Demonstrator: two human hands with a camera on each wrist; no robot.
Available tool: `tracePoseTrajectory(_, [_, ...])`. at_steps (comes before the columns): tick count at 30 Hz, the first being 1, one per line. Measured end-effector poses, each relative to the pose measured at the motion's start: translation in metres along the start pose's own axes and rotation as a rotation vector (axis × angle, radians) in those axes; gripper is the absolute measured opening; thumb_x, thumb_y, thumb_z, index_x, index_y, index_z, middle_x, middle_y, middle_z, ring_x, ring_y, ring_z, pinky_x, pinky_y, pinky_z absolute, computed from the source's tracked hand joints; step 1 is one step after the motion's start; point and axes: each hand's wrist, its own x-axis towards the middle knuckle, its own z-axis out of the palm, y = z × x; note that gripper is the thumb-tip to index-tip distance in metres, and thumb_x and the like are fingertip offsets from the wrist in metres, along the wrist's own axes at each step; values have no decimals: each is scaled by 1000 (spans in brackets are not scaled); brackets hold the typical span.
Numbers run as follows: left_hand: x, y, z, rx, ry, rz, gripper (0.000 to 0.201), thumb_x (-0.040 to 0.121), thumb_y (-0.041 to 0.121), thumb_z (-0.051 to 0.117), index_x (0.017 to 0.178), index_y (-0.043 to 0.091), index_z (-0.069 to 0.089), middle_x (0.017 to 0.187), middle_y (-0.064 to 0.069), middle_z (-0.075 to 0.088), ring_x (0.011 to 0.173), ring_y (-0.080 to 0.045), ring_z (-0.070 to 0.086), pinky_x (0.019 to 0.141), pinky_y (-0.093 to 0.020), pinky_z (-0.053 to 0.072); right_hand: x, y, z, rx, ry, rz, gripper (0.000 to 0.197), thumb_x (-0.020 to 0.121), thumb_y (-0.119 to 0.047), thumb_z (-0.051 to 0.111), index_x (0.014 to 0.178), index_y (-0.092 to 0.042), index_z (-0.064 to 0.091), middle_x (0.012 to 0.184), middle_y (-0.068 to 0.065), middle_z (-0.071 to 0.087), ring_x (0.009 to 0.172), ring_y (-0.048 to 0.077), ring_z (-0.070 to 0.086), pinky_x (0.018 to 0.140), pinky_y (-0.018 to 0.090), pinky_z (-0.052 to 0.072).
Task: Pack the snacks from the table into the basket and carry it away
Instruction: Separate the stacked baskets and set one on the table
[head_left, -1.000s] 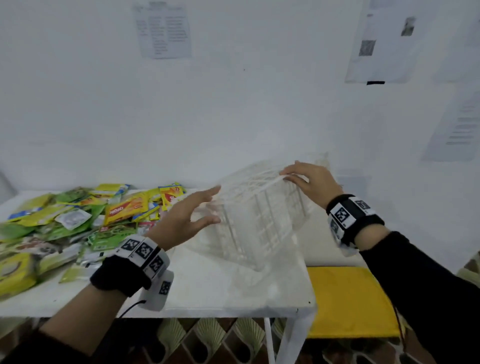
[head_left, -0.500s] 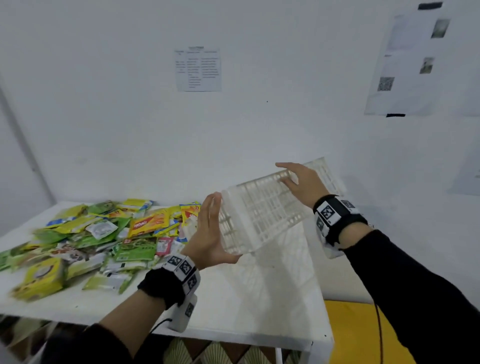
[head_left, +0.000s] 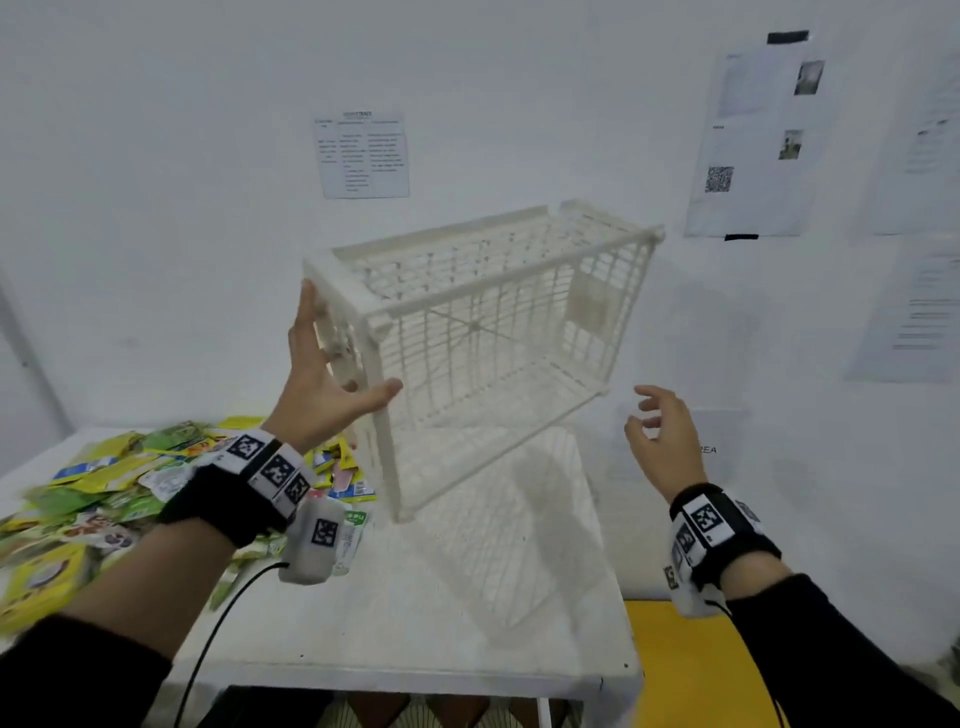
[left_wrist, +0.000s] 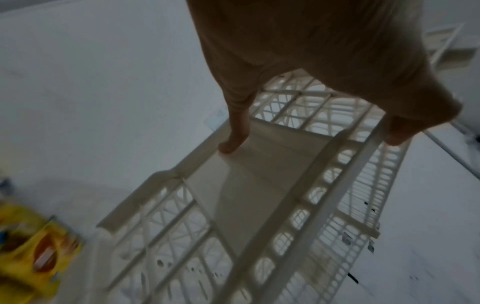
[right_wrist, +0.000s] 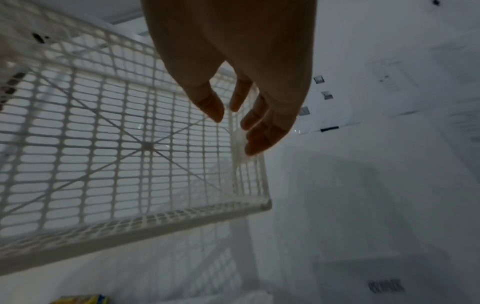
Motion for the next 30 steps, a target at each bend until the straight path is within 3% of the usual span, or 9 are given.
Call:
tracePoseTrajectory(3, [-10, -6, 4, -136, 41, -176, 121, 63, 41, 85, 145, 53, -3, 151, 15, 19, 118, -24, 54, 84, -45, 55, 2, 7, 8, 66, -158, 230, 51, 91, -25, 62, 137, -20, 40, 129, 10, 49, 111, 27, 54, 94, 40, 49])
tracePoseTrajectory(6, [-21, -11, 14, -279, 102, -315, 105, 80, 24, 75, 149, 42, -2, 153, 7, 21, 101, -9, 62, 74, -44, 57, 2, 10, 22, 194, -284, 481, 80, 87, -37, 66, 149, -21, 18, 146, 17, 37, 123, 32, 50, 98, 47, 49])
tracePoseTrajectory(12, [-37, -28, 14, -334, 126, -406, 91, 87, 22, 68, 148, 45, 5, 148, 3, 29, 103, -13, 62, 66, -37, 57, -2, 24, 47, 346, -207, 672, 110, 84, -22, 72, 150, -27, -16, 151, 20, 29, 123, 39, 51, 90, 51, 53])
tracePoseTrajectory(15, [-38, -32, 6, -412, 119, -486, 88, 83, 29, 69, 148, 45, 12, 146, -3, 36, 114, -28, 58, 69, -42, 56, -6, 29, 51, 448, -177, 810, 99, 87, -17, 69, 152, -18, -5, 142, 20, 38, 114, 37, 57, 83, 49, 57])
tracePoseTrajectory(18, [-38, -34, 2, -456, 70, -535, 86, 79, 33, 66, 149, 41, 15, 135, 0, 45, 118, -30, 53, 73, -44, 54, -9, 36, 58, 524, -205, 848, 61, 91, -20, 63, 140, -10, 29, 107, 20, 57, 80, 29, 63, 53, 35, 58])
tracePoseTrajectory(21, [-42, -29, 10, -432, 79, -514, 61, 94, 37, 55, 147, 40, 25, 127, 11, 49, 109, -17, 54, 74, -36, 51, -7, 37, 64, 705, -193, 855, 55, 94, -9, 50, 142, -10, 25, 124, 26, 54, 83, 36, 70, 59, 45, 58])
tracePoseTrajectory(23, [-45, -30, 18, -344, 84, -495, 56, 94, 44, 53, 144, 40, 30, 131, 11, 50, 102, -12, 55, 78, -35, 49, -10, 20, 62, 726, -138, 823, 48, 95, -3, 45, 139, -11, 27, 115, 24, 55, 68, 30, 71, 57, 47, 59])
tracePoseTrajectory(27, [-67, -42, 30, -95, -111, -501, 101, 72, 60, 73, 147, 44, 8, 149, 10, 35, 128, -18, 47, 99, -45, 46, -15, 13, 61, 637, -58, 821, 39, 92, 4, 41, 123, -15, 28, 83, 10, 49, 38, 15, 59, 57, 42, 57])
tracePoseTrajectory(30, [-98, -56, 43, -128, -190, -525, 113, 78, 37, 77, 136, 62, -17, 148, 12, 29, 108, -17, 61, 71, -42, 58, -20, 10, 56, 587, -33, 822, 56, 95, -1, 43, 139, -22, 16, 81, 11, 49, 47, 19, 60, 44, 37, 57])
